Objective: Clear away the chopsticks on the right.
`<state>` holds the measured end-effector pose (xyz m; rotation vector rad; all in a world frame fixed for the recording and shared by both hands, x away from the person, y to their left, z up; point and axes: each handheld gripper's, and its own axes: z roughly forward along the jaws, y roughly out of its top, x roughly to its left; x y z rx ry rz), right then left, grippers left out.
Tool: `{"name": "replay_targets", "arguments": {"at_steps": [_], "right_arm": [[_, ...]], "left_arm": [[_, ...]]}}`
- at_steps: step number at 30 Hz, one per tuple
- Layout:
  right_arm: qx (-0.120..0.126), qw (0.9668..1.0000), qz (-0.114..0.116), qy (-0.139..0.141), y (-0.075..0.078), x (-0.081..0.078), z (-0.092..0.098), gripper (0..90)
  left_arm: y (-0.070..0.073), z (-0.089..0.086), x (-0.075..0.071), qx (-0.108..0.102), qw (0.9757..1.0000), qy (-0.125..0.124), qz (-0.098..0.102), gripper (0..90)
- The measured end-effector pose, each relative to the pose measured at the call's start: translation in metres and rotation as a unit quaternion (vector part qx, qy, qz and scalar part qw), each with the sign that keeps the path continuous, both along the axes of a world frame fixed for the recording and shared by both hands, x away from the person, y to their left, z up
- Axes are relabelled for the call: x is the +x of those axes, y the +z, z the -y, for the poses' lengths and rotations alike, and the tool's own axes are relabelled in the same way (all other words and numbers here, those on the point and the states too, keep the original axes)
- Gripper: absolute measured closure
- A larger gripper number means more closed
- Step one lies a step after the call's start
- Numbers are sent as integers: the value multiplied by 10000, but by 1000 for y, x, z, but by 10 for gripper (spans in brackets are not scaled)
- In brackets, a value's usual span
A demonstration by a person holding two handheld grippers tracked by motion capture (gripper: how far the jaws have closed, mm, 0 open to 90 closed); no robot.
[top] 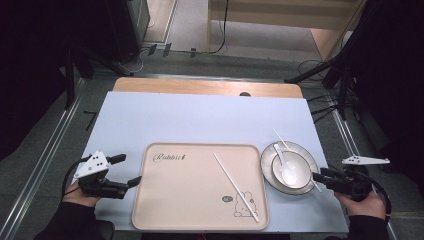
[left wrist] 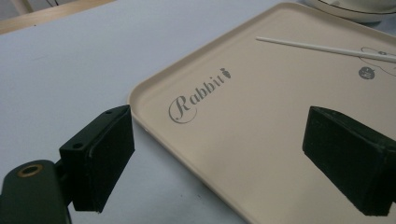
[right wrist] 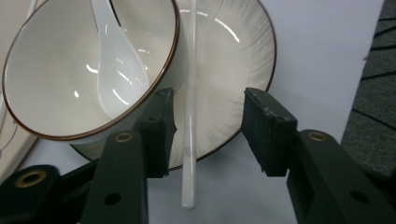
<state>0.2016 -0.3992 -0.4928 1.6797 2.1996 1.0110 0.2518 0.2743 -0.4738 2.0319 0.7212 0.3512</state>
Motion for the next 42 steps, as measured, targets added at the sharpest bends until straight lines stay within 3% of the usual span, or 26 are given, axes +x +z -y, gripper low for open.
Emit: {"name": "replay_targets", "arguments": {"at_steps": [8,18,26,32,42], "right_arm": [[-87,9989,-391,236,-10,8,-9,717],[68,9976,-622,295,-20,24,-11,801],[122,9962,-835,234,-17,30,-11,843],[241,9966,-777,-97,-5,27,-5,847],[488,9963,-577,-413,17,23,0,849]], "left_arm": [[0,1,0,-1,10000,-9,-4,92],[0,1,1,2,10000,-16,5,92],[0,0,0,3,10000,-21,6,93],[0,1,0,3,10000,-23,7,92],[0,0,0,10,10000,-14,12,93]]}}
